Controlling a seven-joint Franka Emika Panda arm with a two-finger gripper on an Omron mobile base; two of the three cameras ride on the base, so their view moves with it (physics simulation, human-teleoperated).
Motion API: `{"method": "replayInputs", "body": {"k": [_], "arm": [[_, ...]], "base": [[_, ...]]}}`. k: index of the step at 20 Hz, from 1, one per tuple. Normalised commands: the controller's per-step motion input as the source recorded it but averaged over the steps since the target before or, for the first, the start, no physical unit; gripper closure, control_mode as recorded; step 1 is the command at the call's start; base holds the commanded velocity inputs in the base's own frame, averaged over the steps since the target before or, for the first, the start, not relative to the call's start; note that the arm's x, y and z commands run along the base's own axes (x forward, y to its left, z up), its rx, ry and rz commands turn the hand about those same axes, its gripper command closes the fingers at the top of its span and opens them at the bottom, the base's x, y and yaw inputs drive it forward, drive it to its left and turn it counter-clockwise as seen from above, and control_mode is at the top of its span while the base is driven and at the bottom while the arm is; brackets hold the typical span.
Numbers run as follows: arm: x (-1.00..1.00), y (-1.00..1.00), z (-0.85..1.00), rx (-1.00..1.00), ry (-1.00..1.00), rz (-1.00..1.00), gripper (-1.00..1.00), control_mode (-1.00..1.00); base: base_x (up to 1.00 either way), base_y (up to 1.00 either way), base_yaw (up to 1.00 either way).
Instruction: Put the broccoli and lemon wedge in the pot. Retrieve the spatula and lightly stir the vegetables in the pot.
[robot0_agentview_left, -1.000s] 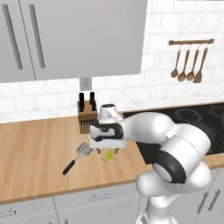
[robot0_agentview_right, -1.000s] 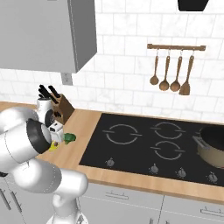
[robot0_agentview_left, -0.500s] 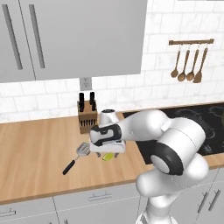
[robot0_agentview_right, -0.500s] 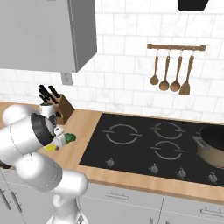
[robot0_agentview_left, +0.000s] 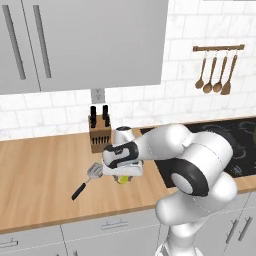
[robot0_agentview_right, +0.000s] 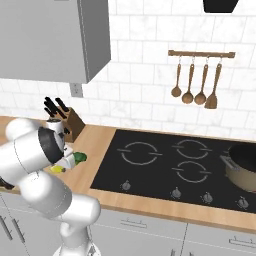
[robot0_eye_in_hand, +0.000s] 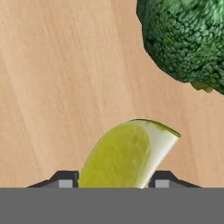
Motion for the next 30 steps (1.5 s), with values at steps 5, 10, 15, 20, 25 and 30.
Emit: {"method": "replayInputs", "body": {"k": [5,10,15,20,25,30], "arm": [[-0.4,-0.09,0.47,0.0,-0.14,0.04,1.0,-1.0],[-0.83,-0.33,1.0,0.0,-0.27,0.07,1.0,-1.0],[-0.65,-0.54,1.0,0.0,-0.08,0.06,1.0,-1.0],[-0.54,-0.61,1.0,0.0,-0.01,0.08,1.0,-1.0],[-0.28,-0.64,1.0,0.0,0.0,0.08,1.0,-1.0],[-0.19,-0.54,0.76,0.0,0.0,0.02,1.0,-1.0]], "base": [[0.0,0.0,0.0],[0.0,0.0,0.0],[0.0,0.0,0.0],[0.0,0.0,0.0],[0.0,0.0,0.0],[0.0,0.0,0.0]]}}
